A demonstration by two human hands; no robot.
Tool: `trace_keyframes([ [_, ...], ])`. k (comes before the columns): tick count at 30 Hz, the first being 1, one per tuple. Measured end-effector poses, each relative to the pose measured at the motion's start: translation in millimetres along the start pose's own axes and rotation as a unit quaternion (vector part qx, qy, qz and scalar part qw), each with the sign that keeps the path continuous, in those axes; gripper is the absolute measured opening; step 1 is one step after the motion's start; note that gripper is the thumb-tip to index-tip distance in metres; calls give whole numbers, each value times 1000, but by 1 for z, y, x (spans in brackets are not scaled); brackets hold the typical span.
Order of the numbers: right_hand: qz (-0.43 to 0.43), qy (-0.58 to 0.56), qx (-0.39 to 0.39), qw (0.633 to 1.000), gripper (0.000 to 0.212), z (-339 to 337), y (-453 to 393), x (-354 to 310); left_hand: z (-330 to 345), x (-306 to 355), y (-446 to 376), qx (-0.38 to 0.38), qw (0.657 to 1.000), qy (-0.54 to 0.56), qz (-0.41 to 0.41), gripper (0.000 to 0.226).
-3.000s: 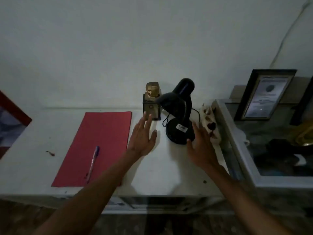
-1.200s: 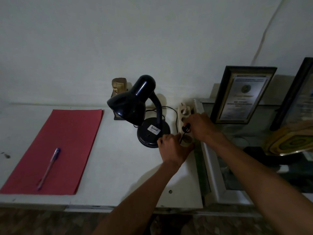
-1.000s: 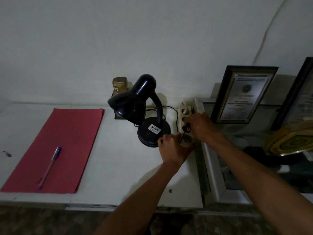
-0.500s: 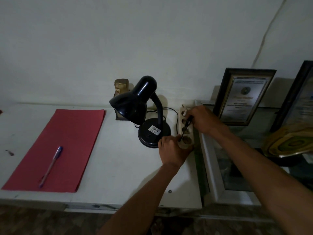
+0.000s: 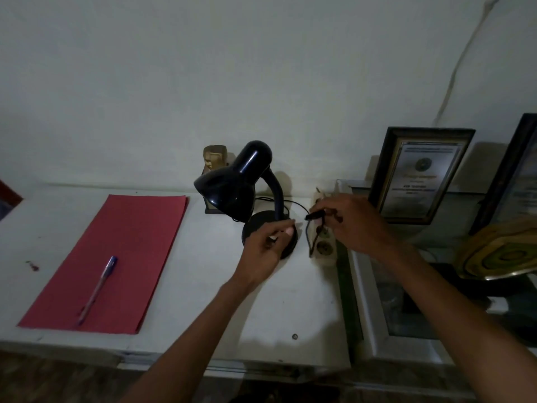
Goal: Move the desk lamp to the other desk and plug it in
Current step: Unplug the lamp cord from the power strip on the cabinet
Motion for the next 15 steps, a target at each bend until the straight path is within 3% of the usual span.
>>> trace_keyframes([
  [5,-40,34,34,998,34,2,1,-19,16,27,-5,30,998,48,-25,18],
  [9,-37,21,101,994,33,-5,9,-20,27,30,-12,49,974,165,-145,15],
  [13,-3,-31,167,985,30,-14,16,-12,41,47,-19,40,938,268,-217,27],
  [15,22,-76,194,978,27,-20,19,-9,43,61,-25,37,938,268,-218,32],
])
Point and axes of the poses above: each hand's wrist, its own y-axis away from the middle knuckle, its own z-axis out of the palm, x = y × z, the point moved 6 cm from there along -y, towards the middle knuckle, and after that the axes turned 9 degrees about y, right-handed, at the moved point
